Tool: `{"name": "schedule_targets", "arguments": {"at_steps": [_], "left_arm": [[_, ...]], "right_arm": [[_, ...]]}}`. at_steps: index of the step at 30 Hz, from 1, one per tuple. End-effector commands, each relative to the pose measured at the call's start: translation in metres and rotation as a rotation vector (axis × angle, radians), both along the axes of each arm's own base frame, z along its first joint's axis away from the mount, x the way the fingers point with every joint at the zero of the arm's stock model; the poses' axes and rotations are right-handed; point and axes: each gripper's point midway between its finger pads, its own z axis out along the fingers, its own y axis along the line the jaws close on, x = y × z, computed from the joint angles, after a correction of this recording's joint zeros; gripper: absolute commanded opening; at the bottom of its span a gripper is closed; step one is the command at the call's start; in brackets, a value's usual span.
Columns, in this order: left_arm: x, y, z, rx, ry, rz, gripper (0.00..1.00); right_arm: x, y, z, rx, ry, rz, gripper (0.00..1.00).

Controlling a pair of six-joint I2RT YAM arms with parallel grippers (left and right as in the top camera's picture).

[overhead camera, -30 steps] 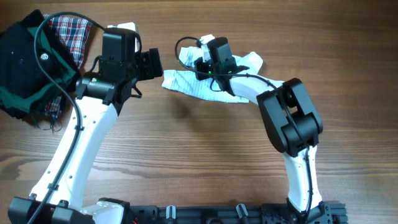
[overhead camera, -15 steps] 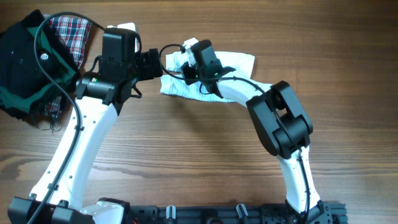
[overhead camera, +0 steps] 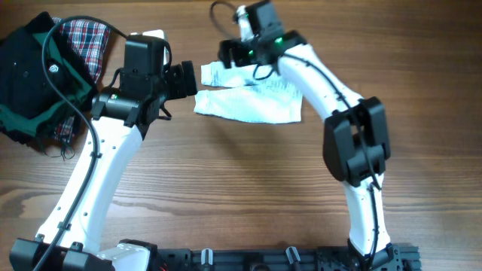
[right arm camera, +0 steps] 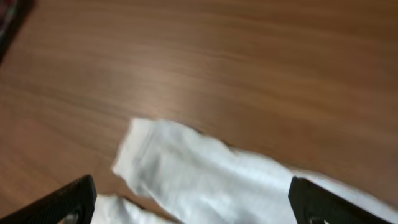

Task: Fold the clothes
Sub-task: 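Pull the shirt flat with the right gripper and release it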

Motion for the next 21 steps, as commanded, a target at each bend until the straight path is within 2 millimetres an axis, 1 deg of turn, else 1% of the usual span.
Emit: {"name": "schedule_targets", "arguments": {"at_steps": [1,4,5,6,8,9,10,11,13,15,16,17,19,21], "left_arm": [[0.0,-0.005,-0.014,-0.012,0.047,-0.026,0.98],[0.004,-0.006,-0.031,-0.003,0.087,-0.027,1.0],[0.005,-0.006,-0.035,-0.001,0.097,-0.027,1.0],[0.008,-0.009,-0.044,0.008,0.114,-0.056,1.0],[0.013,-0.018,-0.057,0.009,0.133,-0.125,1.0],[0.017,-0.025,-0.067,0.0,0.143,-0.17,1.0],[0.025,-0.036,-0.081,-0.009,0.145,-0.243,1.0],[0.029,-0.039,-0.088,-0.009,0.148,-0.266,1.0],[0.039,-0.044,-0.106,-0.021,0.151,-0.283,1.0],[0.049,-0.049,-0.117,-0.043,0.138,-0.319,1.0],[0.054,-0.052,-0.121,-0.063,0.126,-0.33,1.0],[0.064,-0.056,-0.125,-0.102,0.1,-0.346,1.0],[0.073,-0.058,-0.127,-0.137,0.07,-0.361,1.0],[0.085,-0.055,-0.128,-0.155,0.029,-0.362,1.0]], "right_arm": [[-0.001,-0.04,0.037,0.062,0.069,-0.151,1.0],[-0.012,-0.075,0.042,0.039,0.145,-0.218,1.0],[-0.015,-0.085,0.041,0.028,0.164,-0.23,1.0],[-0.017,-0.095,0.04,0.014,0.177,-0.233,1.0],[-0.02,-0.11,0.036,-0.008,0.2,-0.236,1.0],[-0.021,-0.12,0.031,-0.019,0.216,-0.244,1.0],[-0.025,-0.132,0.024,-0.012,0.248,-0.247,1.0],[-0.027,-0.133,0.023,0.009,0.265,-0.244,1.0],[-0.033,-0.134,0.022,0.113,0.314,-0.198,1.0],[-0.035,-0.142,0.02,0.183,0.346,-0.199,0.99],[-0.035,-0.147,0.019,0.204,0.352,-0.196,1.0],[-0.035,-0.155,0.017,0.236,0.358,-0.19,0.99],[-0.035,-0.16,0.018,0.255,0.344,-0.16,0.99],[-0.034,-0.163,0.018,0.258,0.321,-0.127,0.99]]}}
